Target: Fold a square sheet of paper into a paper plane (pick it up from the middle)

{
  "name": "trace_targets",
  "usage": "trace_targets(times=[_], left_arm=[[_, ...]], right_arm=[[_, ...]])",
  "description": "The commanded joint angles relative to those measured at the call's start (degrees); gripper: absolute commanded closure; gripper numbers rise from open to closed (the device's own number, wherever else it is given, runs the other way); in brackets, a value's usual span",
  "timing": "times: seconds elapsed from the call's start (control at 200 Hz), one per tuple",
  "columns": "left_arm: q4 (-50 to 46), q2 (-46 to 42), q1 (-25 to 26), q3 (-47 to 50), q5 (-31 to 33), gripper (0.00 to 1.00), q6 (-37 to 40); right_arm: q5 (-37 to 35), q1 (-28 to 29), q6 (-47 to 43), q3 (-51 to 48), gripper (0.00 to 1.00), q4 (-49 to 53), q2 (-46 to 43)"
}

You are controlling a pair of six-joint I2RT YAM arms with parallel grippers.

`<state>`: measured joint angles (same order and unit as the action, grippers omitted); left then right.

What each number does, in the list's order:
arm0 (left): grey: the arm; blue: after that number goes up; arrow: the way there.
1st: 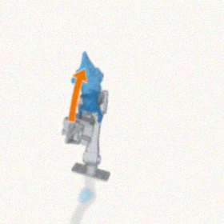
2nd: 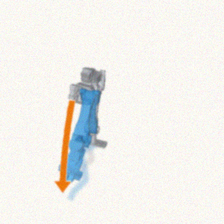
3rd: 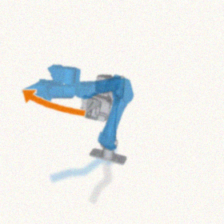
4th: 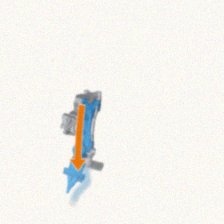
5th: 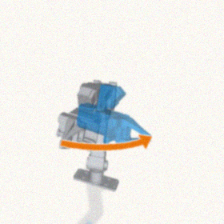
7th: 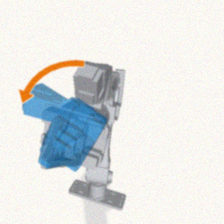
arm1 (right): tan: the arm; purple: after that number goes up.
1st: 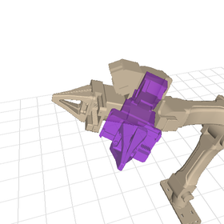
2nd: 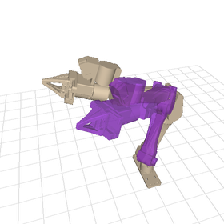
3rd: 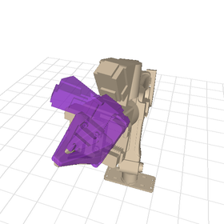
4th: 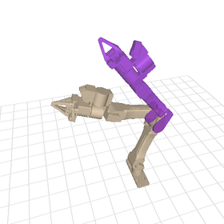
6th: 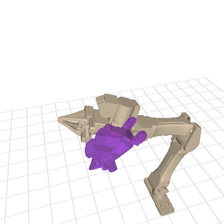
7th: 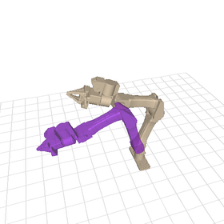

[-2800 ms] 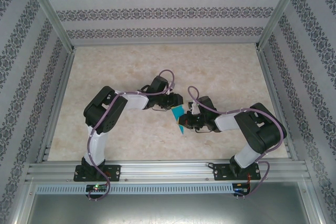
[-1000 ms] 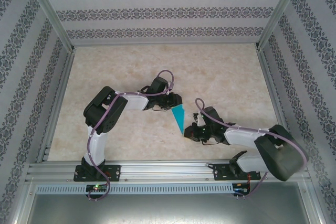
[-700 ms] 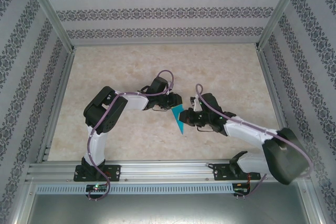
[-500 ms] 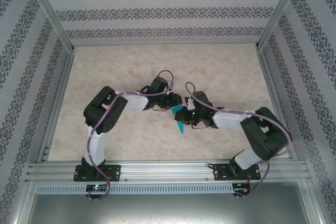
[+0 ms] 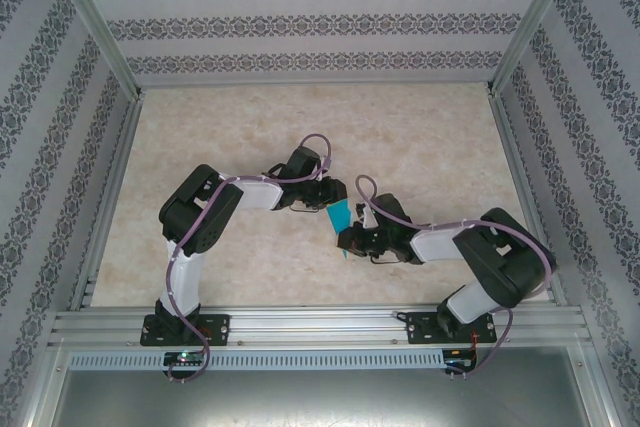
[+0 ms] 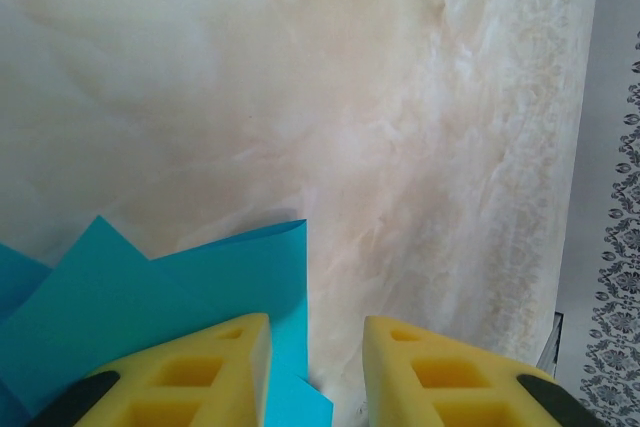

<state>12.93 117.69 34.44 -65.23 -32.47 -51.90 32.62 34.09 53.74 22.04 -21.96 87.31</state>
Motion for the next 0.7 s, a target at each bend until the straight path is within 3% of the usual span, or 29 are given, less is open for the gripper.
trace_targets(times=[0.0,0.39,0.555,0.694], left_arm=[[-6.60,2.13,-0.77,1.74,4.74,0.67,0.67],[-6.27,2.13,-0.86,1.97,4.30,0.68,0.82],[-6.08,1.71,-0.86,2.23,3.98,0.67,0.95],[-6.40,0.71,-0.93,3.15,5.55,0.67,1.52]], right_arm=[[0.99,2.05,-1.08,-2.00,0.90,9.91,-1.89],[-4.88,3.40,0.11,-7.16,0.90,14.96,-12.59],[-6.04,3.23,-1.73,-2.74,0.89,17.26,-16.29],[-9.39,3.25,-3.09,4.25,0.89,17.03,-13.80]])
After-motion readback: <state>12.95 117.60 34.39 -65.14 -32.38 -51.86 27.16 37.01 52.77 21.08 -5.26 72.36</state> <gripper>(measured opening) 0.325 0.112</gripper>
